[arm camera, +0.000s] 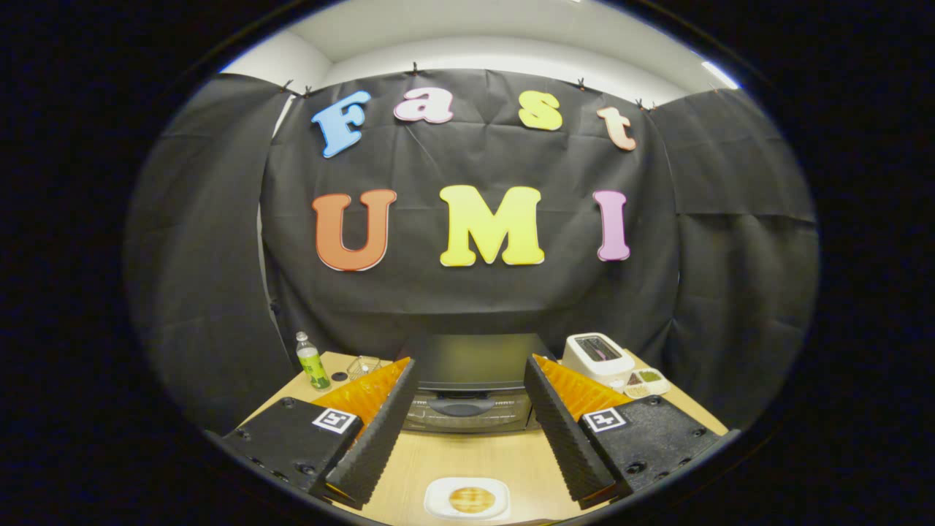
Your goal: Open the toaster oven, put the food inside, and close the toaster oven door.
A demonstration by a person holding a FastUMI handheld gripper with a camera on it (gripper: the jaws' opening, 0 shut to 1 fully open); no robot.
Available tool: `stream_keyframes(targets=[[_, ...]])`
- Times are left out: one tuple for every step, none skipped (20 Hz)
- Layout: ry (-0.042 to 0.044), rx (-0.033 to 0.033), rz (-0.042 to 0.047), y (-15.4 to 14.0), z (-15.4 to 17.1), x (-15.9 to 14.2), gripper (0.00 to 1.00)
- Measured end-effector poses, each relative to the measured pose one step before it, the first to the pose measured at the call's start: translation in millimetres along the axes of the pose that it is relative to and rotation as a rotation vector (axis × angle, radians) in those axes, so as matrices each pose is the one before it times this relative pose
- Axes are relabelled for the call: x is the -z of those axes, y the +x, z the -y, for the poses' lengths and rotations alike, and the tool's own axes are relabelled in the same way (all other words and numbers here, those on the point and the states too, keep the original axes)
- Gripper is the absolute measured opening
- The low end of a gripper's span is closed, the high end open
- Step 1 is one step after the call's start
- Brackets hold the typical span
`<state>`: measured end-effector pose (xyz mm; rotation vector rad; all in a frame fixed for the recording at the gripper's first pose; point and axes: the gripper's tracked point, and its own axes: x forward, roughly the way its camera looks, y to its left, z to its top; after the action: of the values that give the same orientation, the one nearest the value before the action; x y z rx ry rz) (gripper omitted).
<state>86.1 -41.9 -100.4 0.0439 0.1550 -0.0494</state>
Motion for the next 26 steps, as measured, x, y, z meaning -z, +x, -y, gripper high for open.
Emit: stream_keyframes(targets=[[0.00958,0.00854,-0.02378,11.97,1.24,11.92,0.97],[0.00589,0.00275,-0.02382,12.27,0.23,10.84,0.97],[0.00969,-0.0009,-0.0294,13.58,-1.76,13.13,0.98],[0.01123,-0.00056,-0.03432,12.98,-1.31,12.29,0.98],[0.01026,0.00501,-0.03282,12.37,1.28,12.11,0.98],[0.01079,-0.00106,-0.02901,11.89,-0.65,8.75,0.98],[0.0105,0.00717,-0.01312,11.03,1.26,5.57,0.98],[0.00715,0.00976,-0.00248,11.8,2.58,2.05,0.98],[0.00652,0.00204,0.00319,10.86,-0.45,2.09,0.98],[0.00535,0.00199,-0.01324,10.86,-0.25,4.55,0.98],[-0.00929,0.00717,-0.01889,10.11,1.13,7.67,0.97],[-0.00363,0.00223,-0.0152,9.07,-0.42,3.88,0.97],[-0.00161,-0.00342,-0.00513,5.47,-1.63,2.22,0.97],[-0.00309,0.0045,0.01073,6.5,-1.27,-2.56,0.97],[-0.01738,0.00921,0.00509,5.01,0.41,-1.56,0.96],[-0.01151,-0.00885,0.01588,3.3,-3.81,-1.42,0.96],[0.00244,-0.00301,0.02584,3.96,-1.27,-3.72,0.97],[0.00853,-0.00406,0.0108,4.63,-0.97,-0.85,0.97],[0.0126,-0.00869,-0.00389,4.7,-2.7,5.47,0.97],[0.01164,0.00044,-0.01657,5.71,0.19,7.13,0.97],[0.00255,-0.001,-0.01528,5.11,-0.91,4.67,0.96],[-0.0059,0.00733,0.02336,0.79,0.98,-4.48,0.96],[-0.00524,0.00819,0.01638,3.22,1.63,-4.37,0.96],[-0.00504,-0.00569,-0.01795,2.27,-1.17,4.33,0.96],[-0.00625,-0.00413,0.00494,-0.57,1.41,1.57,0.96],[-0.00384,0.00701,0.00613,2.17,0.88,0.43,0.96]])
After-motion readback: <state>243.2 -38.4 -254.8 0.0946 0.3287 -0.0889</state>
